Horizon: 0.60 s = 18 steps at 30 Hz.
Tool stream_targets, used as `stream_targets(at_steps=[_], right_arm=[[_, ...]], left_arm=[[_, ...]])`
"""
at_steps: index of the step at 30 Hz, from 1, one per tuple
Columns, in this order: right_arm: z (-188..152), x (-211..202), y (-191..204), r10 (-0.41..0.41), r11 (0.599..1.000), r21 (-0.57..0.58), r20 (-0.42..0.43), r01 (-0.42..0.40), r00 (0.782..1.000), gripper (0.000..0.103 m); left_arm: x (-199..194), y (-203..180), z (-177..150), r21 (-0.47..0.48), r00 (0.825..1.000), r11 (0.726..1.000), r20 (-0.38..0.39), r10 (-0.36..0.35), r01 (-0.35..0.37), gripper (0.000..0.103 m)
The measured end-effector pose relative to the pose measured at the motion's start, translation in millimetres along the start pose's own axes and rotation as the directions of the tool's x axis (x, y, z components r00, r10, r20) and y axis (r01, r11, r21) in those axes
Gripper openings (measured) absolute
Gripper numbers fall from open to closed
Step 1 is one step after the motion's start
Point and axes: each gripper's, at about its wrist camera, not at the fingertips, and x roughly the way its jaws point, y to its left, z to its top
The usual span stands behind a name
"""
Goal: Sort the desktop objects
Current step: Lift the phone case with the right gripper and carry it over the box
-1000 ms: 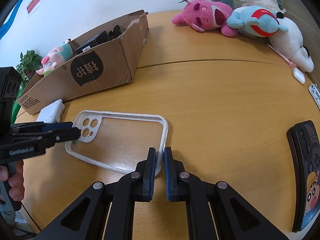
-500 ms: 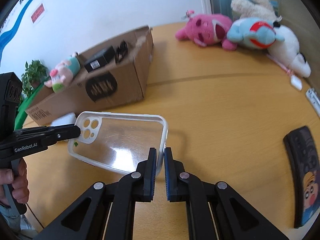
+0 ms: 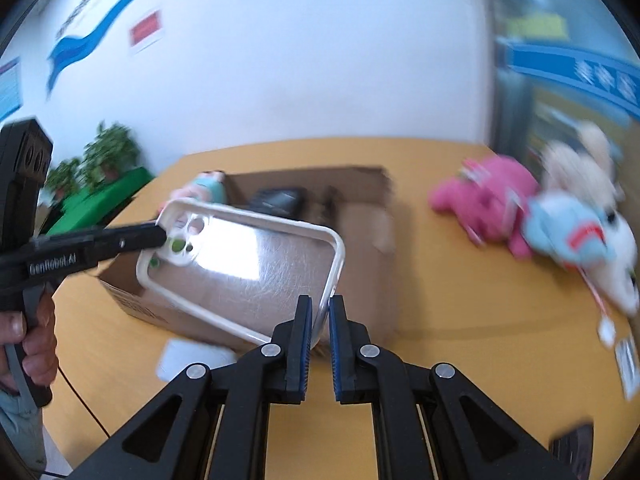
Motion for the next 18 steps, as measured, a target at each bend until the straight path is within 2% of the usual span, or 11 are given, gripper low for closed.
stream_targets(at_steps=[6,12,18], right_arm=[[37,52,55,0.132,0.991,-0.03,-0.028,-0.133,0.991,0.008],[46,118,96,0.206,0.977,-0.033,-0.119,-0.211,0.971,0.009],[27,181,109,0.227,0.973,0.014,-0.25,-0.231,0.941,0.009]], left_arm=[[-17,70,20,-0.049,0.992,0.991,0.016,0.122,-0.121,0.008],[5,127,10,-0.087,0.972,0.97,-0.069,0.223,-0.229,0.008],[38,157,-9,-0.073,0.944,0.952,-0.172,0.281,-0.297,0.008]])
